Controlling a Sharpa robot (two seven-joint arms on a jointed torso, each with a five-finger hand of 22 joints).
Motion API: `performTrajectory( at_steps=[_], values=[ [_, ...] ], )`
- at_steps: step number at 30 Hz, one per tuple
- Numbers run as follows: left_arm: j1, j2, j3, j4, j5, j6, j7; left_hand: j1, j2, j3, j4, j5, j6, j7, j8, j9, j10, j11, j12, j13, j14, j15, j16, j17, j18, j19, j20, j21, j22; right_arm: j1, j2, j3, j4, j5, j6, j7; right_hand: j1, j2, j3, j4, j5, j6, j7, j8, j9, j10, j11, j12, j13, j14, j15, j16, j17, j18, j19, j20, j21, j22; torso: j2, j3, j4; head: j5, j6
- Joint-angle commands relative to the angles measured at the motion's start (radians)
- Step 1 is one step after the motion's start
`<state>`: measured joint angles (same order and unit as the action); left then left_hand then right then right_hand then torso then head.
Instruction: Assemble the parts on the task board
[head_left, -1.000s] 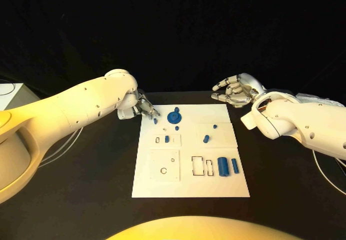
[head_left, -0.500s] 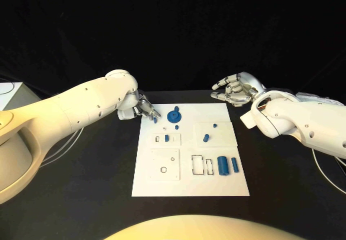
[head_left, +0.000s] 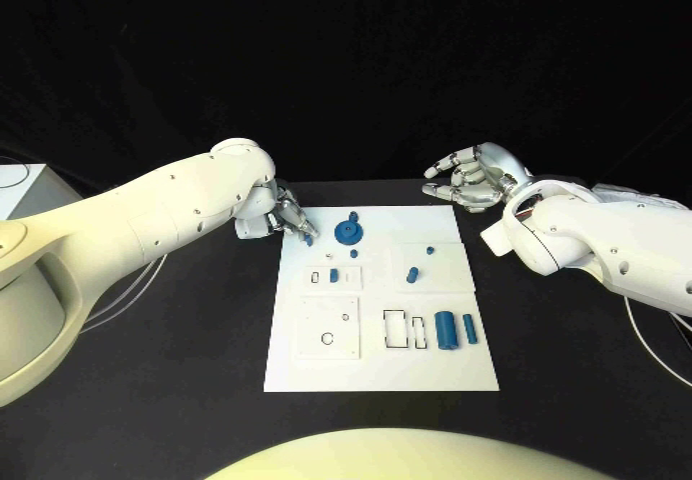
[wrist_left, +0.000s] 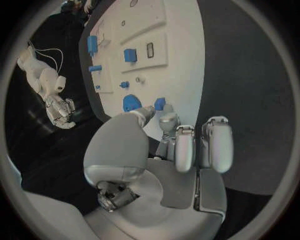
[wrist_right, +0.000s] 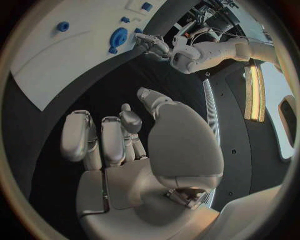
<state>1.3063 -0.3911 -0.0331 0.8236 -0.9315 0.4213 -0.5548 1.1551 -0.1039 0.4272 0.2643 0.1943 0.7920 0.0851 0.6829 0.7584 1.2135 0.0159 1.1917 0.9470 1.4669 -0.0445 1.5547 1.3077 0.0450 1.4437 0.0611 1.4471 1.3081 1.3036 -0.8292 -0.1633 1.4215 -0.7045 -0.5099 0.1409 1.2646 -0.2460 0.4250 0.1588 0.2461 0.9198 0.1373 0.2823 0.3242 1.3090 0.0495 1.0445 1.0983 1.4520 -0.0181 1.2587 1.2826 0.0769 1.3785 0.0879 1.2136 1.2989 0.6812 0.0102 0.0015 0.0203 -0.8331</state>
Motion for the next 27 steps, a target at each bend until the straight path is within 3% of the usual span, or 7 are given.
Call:
performTrajectory(
  at_steps=[1,10,17,24,27],
  values=[
    [0.0,0.002,0.0,0.001,0.015,0.022,0.009,0.012,-0.001,0.011,-0.002,0.004,0.006,-0.001,0.002,-0.001,0.002,-0.004,0.004,0.001,0.098,-0.002,0.007,0.249,0.006,0.0,-0.004,0.002,0.053,0.0,0.0,0.0,0.001,-0.002,0.01,0.013,-0.004,0.005,-0.001,0.005,0.003,-0.006,0.0,0.005,0.001,-0.006,0.001,-0.007,-0.001,-0.007,0.0,-0.003,-0.002,0.011,-0.009,0.0,-0.004,-0.001,0.0,0.0003,0.0003,0.0,-0.002],
    [0.0,0.001,0.0,0.002,0.022,0.019,0.009,0.023,-0.001,0.034,-0.008,0.004,0.006,-0.003,0.003,-0.001,0.003,-0.006,0.003,0.0,0.098,-0.003,0.007,0.249,0.006,0.0,-0.005,0.002,0.053,0.0,0.001,0.0,0.001,-0.002,0.01,0.013,-0.004,0.005,-0.001,0.005,0.003,-0.006,0.0,0.005,0.001,-0.006,0.001,-0.007,-0.001,-0.007,0.0,-0.003,-0.002,0.011,-0.009,0.0,-0.004,-0.001,0.0,-0.0001,0.0001,0.0,-0.004],
    [0.0,-0.001,0.0,0.006,0.031,0.02,0.008,0.045,-0.003,0.122,-0.041,0.003,0.01,-0.009,0.015,0.005,0.008,-0.012,0.005,0.002,0.1,-0.009,0.01,0.254,0.005,0.001,-0.01,0.003,0.056,0.0,0.001,0.0,0.0,-0.002,0.011,0.014,-0.004,0.005,-0.001,0.005,0.003,-0.006,0.0,0.005,0.001,-0.006,0.001,-0.007,-0.001,-0.007,0.0,-0.003,-0.002,0.011,-0.009,0.0,-0.004,-0.001,0.0,0.0,0.0005,0.0,-0.005],
    [0.0,-0.003,0.0,0.01,0.035,0.02,0.008,0.038,-0.016,0.261,-0.116,0.003,0.001,-0.012,0.036,0.022,0.016,-0.016,0.002,-0.002,0.102,-0.013,0.012,0.257,0.005,0.002,-0.015,0.002,0.059,0.0,0.001,0.0,0.0,-0.002,0.011,0.014,-0.004,0.005,-0.001,0.005,0.003,-0.006,0.0,0.005,0.001,-0.006,0.001,-0.007,-0.001,-0.007,0.0,-0.003,-0.002,0.011,-0.009,0.0,-0.004,-0.001,0.0,-0.0001,0.0005,-0.001,-0.006],
    [0.0,-0.004,0.0,0.012,0.038,0.02,0.009,0.043,-0.023,0.333,-0.17,0.006,-0.008,-0.01,0.047,0.033,0.018,-0.015,-0.003,-0.006,0.102,-0.012,0.013,0.259,0.004,0.004,-0.016,0.003,0.061,0.0,0.001,0.0,0.0,-0.002,0.011,0.014,-0.004,0.005,-0.001,0.005,0.003,-0.006,0.0,0.005,0.001,-0.006,0.001,-0.007,-0.001,-0.007,0.0,-0.003,-0.002,0.011,-0.009,0.0,-0.004,-0.001,0.0,-0.0003,0.0004,0.0,-0.007]
  ],
)
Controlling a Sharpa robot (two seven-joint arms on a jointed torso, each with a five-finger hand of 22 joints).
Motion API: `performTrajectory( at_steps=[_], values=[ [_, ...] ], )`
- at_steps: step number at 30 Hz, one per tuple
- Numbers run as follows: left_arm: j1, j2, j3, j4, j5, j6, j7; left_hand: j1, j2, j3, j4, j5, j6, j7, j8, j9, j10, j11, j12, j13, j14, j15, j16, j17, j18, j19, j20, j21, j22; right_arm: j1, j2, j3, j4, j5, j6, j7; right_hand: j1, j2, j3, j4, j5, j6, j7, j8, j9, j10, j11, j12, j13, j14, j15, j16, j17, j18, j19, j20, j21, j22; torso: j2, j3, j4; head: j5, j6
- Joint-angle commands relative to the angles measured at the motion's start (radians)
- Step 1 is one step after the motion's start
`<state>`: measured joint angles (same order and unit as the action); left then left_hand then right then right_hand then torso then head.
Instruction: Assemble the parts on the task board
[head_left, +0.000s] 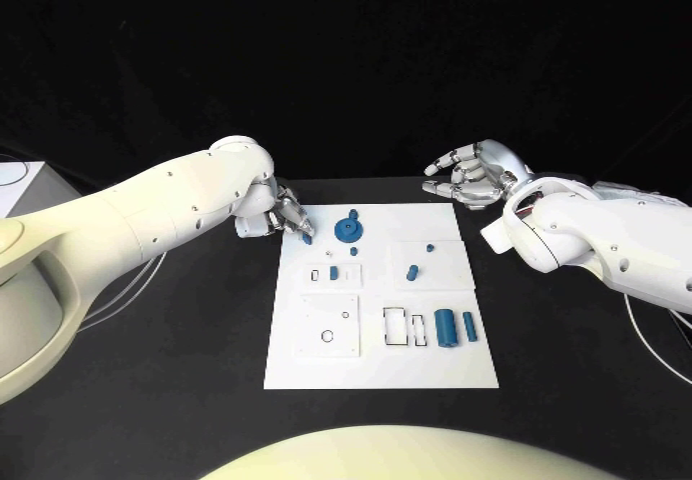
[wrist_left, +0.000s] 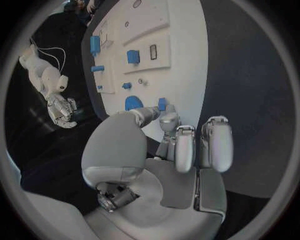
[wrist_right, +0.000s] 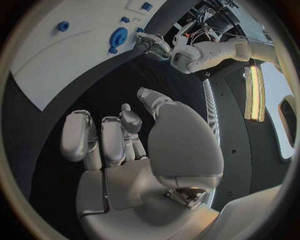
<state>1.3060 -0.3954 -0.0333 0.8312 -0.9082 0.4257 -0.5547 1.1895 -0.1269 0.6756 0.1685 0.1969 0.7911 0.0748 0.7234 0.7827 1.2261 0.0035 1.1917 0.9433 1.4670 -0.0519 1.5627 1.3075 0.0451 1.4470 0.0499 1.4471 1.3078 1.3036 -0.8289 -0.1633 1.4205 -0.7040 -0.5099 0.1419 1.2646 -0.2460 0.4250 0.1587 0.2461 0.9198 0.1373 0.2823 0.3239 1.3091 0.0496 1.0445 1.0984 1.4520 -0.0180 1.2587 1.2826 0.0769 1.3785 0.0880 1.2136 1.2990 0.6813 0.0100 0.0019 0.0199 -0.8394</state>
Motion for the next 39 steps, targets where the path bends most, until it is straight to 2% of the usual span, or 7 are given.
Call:
performTrajectory(
  at_steps=[1,5,13,19,25,32,39],
  values=[
    [0.0,0.0,0.0,0.005,0.015,0.015,0.009,0.007,-0.001,0.089,-0.077,0.004,-0.008,0.0,0.008,0.009,0.006,-0.002,-0.003,-0.003,0.102,-0.005,0.005,0.259,0.004,0.001,-0.004,0.004,0.063,0.0,0.001,0.0,0.0,-0.003,0.011,0.013,-0.004,0.005,-0.001,0.005,0.003,-0.006,0.0,0.005,0.002,-0.006,0.001,-0.007,-0.001,-0.007,0.0,-0.003,-0.002,0.011,-0.009,0.0,-0.004,-0.001,0.0,0.0,-0.0003,0.001,-0.001],
    [0.0,-0.001,0.0,0.008,0.016,0.01,0.014,-0.006,0.001,0.137,-0.11,0.005,-0.009,0.004,0.019,0.019,0.013,-0.001,-0.002,0.0,0.104,-0.003,0.008,0.263,0.003,0.004,-0.003,0.007,0.068,0.0,0.001,0.0,0.0,-0.002,0.011,0.014,-0.004,0.005,-0.001,0.005,0.003,-0.006,0.0,0.005,0.002,-0.006,0.001,-0.007,-0.001,-0.007,0.0,-0.003,-0.002,0.011,-0.009,0.0,-0.004,-0.001,0.0,0.0001,-0.0004,0.001,-0.002],
    [0.0,-0.006,0.0,0.018,0.017,-0.008,0.03,-0.022,-0.004,0.191,-0.15,0.014,-0.002,0.005,0.033,0.033,0.026,-0.001,0.004,0.008,0.104,-0.004,0.008,0.263,-0.001,0.015,-0.003,0.017,0.086,0.0,0.002,0.0,-0.001,-0.002,0.011,0.015,-0.004,0.005,-0.001,0.005,0.003,-0.006,0.0,0.005,0.002,-0.006,0.001,-0.007,-0.001,-0.007,0.0,-0.003,-0.002,0.011,-0.009,0.0,-0.004,-0.001,0.0,0.0006,-0.0006,0.002,-0.004],
    [0.0,-0.031,0.001,0.061,0.017,-0.042,0.05,-0.024,-0.014,0.207,-0.168,0.016,0.004,0.004,0.036,0.037,0.034,-0.002,0.007,0.013,0.104,-0.005,0.008,0.263,-0.003,0.02,-0.003,0.023,0.095,0.0,0.001,0.0,0.0,-0.001,0.009,0.015,-0.002,0.005,-0.001,0.008,0.003,-0.007,0.0,0.007,0.002,-0.005,0.001,-0.012,-0.004,-0.008,-0.001,-0.007,-0.004,0.011,-0.01,0.001,-0.006,-0.002,-0.001,0.0006,-0.0002,0.0,-0.005],
    [0.001,-0.073,0.001,0.138,0.004,-0.079,0.067,-0.026,-0.021,0.218,-0.177,0.019,0.011,0.003,0.038,0.038,0.042,-0.003,0.011,0.019,0.104,-0.006,0.008,0.263,-0.005,0.026,-0.004,0.028,0.103,0.0,-0.002,0.0,0.0,0.0,0.007,0.016,-0.003,0.006,-0.001,0.009,0.004,-0.007,0.0,0.007,0.002,-0.006,0.001,-0.013,-0.005,-0.008,0.0,-0.008,-0.004,0.011,-0.01,0.001,-0.007,-0.002,-0.004,0.0009,0.0012,-0.001,-0.006],
    [0.001,-0.141,0.001,0.266,-0.03,-0.131,0.084,-0.029,-0.025,0.223,-0.18,0.02,0.016,0.002,0.038,0.039,0.048,-0.004,0.014,0.022,0.104,-0.007,0.008,0.263,-0.006,0.028,-0.005,0.03,0.107,-0.001,-0.004,0.0,0.0,0.0,0.006,0.017,-0.004,0.007,-0.001,0.01,0.004,-0.007,0.0,0.007,0.003,-0.005,0.001,-0.013,-0.004,-0.008,0.0,-0.008,-0.004,0.011,-0.01,0.001,-0.007,-0.002,-0.005,0.0003,0.001,0.002,-0.002],
    [0.001,-0.202,0.0,0.379,-0.069,-0.179,0.098,-0.031,-0.029,0.229,-0.182,0.021,0.021,0.001,0.038,0.039,0.054,-0.006,0.016,0.026,0.104,-0.008,0.008,0.263,-0.007,0.03,-0.005,0.032,0.11,-0.002,-0.007,0.0,0.001,0.001,0.006,0.017,-0.004,0.007,-0.001,0.01,0.004,-0.007,0.0,0.007,0.003,-0.005,0.001,-0.013,-0.004,-0.008,0.0,-0.008,-0.004,0.011,-0.01,0.001,-0.007,-0.002,-0.009,0.0004,0.0028,0.002,-0.004]
  ],
)
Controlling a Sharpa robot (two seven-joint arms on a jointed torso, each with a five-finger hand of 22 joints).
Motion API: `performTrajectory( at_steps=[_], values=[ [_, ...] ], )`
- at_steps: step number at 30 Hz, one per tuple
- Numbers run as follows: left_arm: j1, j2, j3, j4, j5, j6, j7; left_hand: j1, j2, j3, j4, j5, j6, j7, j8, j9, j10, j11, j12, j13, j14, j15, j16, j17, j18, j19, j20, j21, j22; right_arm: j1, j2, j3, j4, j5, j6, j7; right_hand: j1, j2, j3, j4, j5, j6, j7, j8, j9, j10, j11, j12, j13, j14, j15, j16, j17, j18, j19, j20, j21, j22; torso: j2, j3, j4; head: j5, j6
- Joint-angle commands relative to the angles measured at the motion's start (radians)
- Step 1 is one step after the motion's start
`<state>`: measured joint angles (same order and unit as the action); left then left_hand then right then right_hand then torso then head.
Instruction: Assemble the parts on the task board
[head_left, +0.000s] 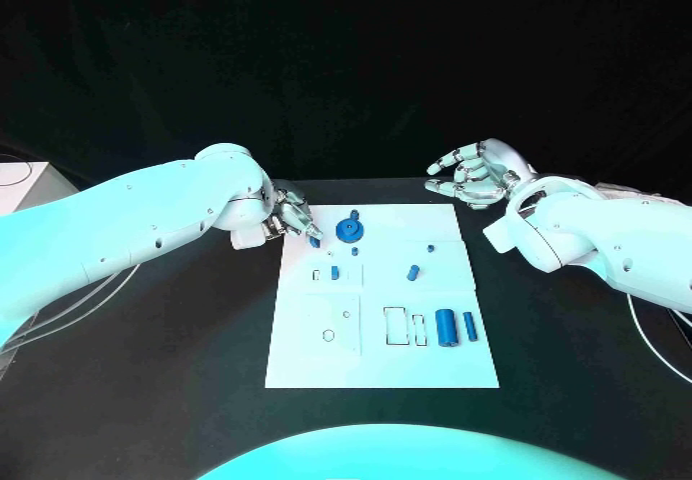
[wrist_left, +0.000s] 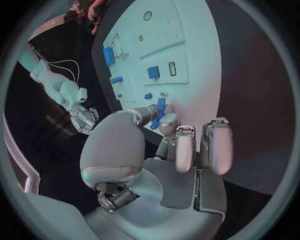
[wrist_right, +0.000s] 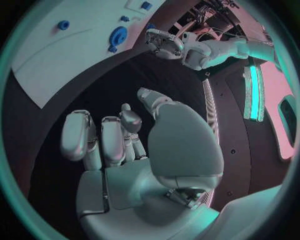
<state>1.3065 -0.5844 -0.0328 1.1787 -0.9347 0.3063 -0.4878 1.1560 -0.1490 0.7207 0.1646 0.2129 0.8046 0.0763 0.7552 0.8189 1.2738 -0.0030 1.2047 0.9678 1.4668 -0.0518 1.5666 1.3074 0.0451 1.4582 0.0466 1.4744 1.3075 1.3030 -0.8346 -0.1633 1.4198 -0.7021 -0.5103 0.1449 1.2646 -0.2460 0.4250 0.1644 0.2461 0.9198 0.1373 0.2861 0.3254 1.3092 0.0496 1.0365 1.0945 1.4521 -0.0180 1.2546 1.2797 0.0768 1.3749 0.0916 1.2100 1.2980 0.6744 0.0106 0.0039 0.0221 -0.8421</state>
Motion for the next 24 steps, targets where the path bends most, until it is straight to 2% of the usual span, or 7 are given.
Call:
performTrajectory(
  at_steps=[1,6,13,24],
  values=[
    [0.0,-0.021,0.0,0.046,-0.049,-0.066,0.032,0.002,-0.007,0.184,-0.178,0.005,0.007,-0.001,0.007,0.003,0.006,0.001,0.004,0.002,0.104,-0.009,0.004,0.263,-0.007,0.019,-0.002,0.005,0.11,-0.001,-0.002,0.0,0.002,-0.001,0.007,0.014,-0.004,0.007,-0.001,0.005,0.004,-0.007,0.0,0.003,0.001,-0.005,0.001,-0.005,-0.001,-0.008,0.0,-0.003,-0.001,0.011,-0.007,-0.003,-0.003,-0.001,-0.003,-0.0003,0.0013,0.001,-0.002],
    [-0.002,-0.053,-0.002,0.105,-0.075,-0.089,0.034,-0.001,-0.011,0.19,-0.179,0.007,0.012,-0.002,0.007,0.003,0.011,-0.001,0.004,0.003,0.104,-0.01,0.004,0.263,-0.007,0.021,-0.003,0.008,0.114,-0.003,-0.005,0.0,0.003,-0.001,0.007,0.014,-0.004,0.007,-0.001,0.005,0.004,-0.007,0.0,0.003,0.001,-0.005,0.001,-0.005,-0.001,-0.008,0.0,-0.003,-0.001,0.011,-0.007,-0.003,-0.003,-0.001,-0.001,-0.0007,0.0015,0.004,-0.002],
    [-0.008,-0.073,-0.008,0.141,-0.088,-0.095,0.03,-0.002,-0.013,0.192,-0.18,0.008,0.014,-0.003,0.007,0.003,0.014,-0.002,0.006,0.006,0.104,-0.011,0.004,0.263,-0.008,0.024,-0.004,0.01,0.118,-0.004,-0.007,0.0,0.003,-0.001,0.007,0.014,-0.005,0.008,-0.001,0.006,0.005,-0.007,0.0,0.004,0.001,-0.004,0.001,-0.006,-0.001,-0.008,-0.001,-0.004,-0.001,0.011,-0.006,-0.003,-0.004,-0.001,0.0,-0.0008,0.0011,0.01,-0.005],
    [-0.017,-0.075,-0.039,0.148,-0.03,-0.078,0.009,-0.003,-0.014,0.194,-0.18,0.008,0.016,-0.004,0.007,0.003,0.015,-0.002,0.006,0.006,0.104,-0.011,0.004,0.263,-0.009,0.024,-0.004,0.01,0.119,-0.006,-0.007,0.0,0.002,-0.001,0.007,0.014,-0.005,0.008,-0.001,0.006,0.005,-0.007,0.0,0.004,0.001,-0.004,0.001,-0.006,-0.001,-0.008,-0.001,-0.004,-0.001,0.011,-0.006,-0.003,-0.004,-0.001,0.002,-0.0004,-0.0002,0.013,-0.008]
  ],
)
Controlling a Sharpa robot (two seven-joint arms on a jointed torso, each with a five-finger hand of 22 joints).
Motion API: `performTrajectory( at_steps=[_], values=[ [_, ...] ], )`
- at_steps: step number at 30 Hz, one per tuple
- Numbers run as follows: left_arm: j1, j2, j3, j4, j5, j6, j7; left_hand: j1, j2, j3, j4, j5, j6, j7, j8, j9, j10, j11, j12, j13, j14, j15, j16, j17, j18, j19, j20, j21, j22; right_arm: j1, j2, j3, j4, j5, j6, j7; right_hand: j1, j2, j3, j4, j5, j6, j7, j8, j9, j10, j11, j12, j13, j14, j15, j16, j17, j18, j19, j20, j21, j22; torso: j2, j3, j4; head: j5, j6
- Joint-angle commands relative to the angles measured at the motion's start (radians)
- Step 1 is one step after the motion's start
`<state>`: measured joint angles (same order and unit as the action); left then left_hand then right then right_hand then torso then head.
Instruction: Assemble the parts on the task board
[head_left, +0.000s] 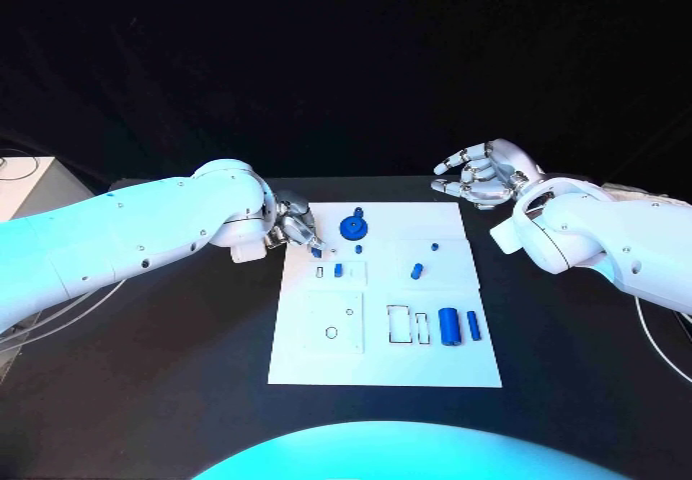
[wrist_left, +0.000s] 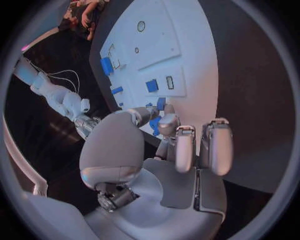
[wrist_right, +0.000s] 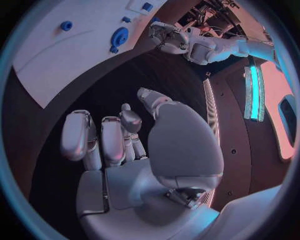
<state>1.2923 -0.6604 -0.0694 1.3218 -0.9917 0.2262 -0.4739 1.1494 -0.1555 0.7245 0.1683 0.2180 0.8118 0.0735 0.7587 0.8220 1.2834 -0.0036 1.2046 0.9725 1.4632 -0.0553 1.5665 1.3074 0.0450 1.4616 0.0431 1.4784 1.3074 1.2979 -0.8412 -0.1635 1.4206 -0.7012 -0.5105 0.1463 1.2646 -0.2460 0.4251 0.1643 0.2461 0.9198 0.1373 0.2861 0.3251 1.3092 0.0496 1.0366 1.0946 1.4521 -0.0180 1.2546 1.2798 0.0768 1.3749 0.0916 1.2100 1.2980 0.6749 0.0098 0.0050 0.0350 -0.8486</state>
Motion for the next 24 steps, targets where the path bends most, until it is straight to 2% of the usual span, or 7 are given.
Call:
performTrajectory(
  at_steps=[1,9,18,24],
  values=[
    [-0.005,0.002,-0.004,0.005,0.028,0.002,-0.006,0.003,-0.007,0.19,-0.184,0.003,0.008,-0.001,0.003,-0.001,0.006,-0.002,0.006,0.001,0.108,-0.007,0.004,0.263,-0.009,0.021,0.0,0.006,0.119,-0.001,0.0,0.0,0.001,-0.002,0.007,0.013,-0.005,0.008,-0.001,0.006,0.005,-0.007,0.0,0.004,0.002,-0.004,0.001,-0.006,-0.001,-0.008,0.0,-0.004,-0.001,0.011,-0.006,-0.003,-0.004,-0.001,0.001,0.0001,-0.0013,0.0,-0.002],
    [-0.019,0.003,-0.012,0.009,0.028,-0.001,-0.006,0.003,-0.007,0.19,-0.184,0.003,0.008,-0.001,0.003,-0.001,0.006,-0.002,0.006,0.001,0.108,-0.007,0.004,0.263,-0.009,0.021,0.0,0.006,0.119,-0.001,0.0,0.0,0.0,-0.002,0.007,0.013,-0.005,0.008,-0.001,0.006,0.005,-0.007,0.0,0.004,0.002,-0.004,0.001,-0.006,-0.001,-0.008,0.0,-0.004,-0.001,0.011,-0.006,-0.003,-0.004,-0.001,0.001,0.0003,-0.0012,-0.001,-0.007],
    [-0.026,0.001,-0.014,0.021,0.029,-0.005,-0.003,0.002,-0.008,0.193,-0.183,0.003,0.01,-0.001,0.003,-0.001,0.007,-0.002,0.006,0.002,0.108,-0.008,0.004,0.263,-0.009,0.021,-0.001,0.006,0.119,-0.001,-0.001,0.0,0.0,-0.002,0.007,0.013,-0.005,0.008,-0.001,0.006,0.005,-0.007,0.0,0.004,0.002,-0.004,0.001,-0.006,-0.001,-0.008,0.0,-0.004,-0.001,0.011,-0.006,-0.003,-0.004,-0.001,0.001,0.0007,-0.0009,-0.004,-0.012],
    [-0.029,0.0,-0.014,0.025,0.021,-0.004,-0.003,0.002,-0.008,0.193,-0.183,0.003,0.01,-0.001,0.003,-0.001,0.007,-0.002,0.006,0.002,0.108,-0.008,0.004,0.263,-0.009,0.021,-0.001,0.006,0.119,-0.001,-0.001,0.0,0.0,-0.002,0.008,0.013,-0.005,0.008,-0.001,0.006,0.005,-0.007,0.0,0.004,0.002,-0.004,0.001,-0.006,-0.001,-0.008,0.0,-0.004,-0.001,0.011,-0.006,-0.003,-0.004,-0.001,0.001,0.0009,-0.0015,-0.002,-0.013]
  ],
)
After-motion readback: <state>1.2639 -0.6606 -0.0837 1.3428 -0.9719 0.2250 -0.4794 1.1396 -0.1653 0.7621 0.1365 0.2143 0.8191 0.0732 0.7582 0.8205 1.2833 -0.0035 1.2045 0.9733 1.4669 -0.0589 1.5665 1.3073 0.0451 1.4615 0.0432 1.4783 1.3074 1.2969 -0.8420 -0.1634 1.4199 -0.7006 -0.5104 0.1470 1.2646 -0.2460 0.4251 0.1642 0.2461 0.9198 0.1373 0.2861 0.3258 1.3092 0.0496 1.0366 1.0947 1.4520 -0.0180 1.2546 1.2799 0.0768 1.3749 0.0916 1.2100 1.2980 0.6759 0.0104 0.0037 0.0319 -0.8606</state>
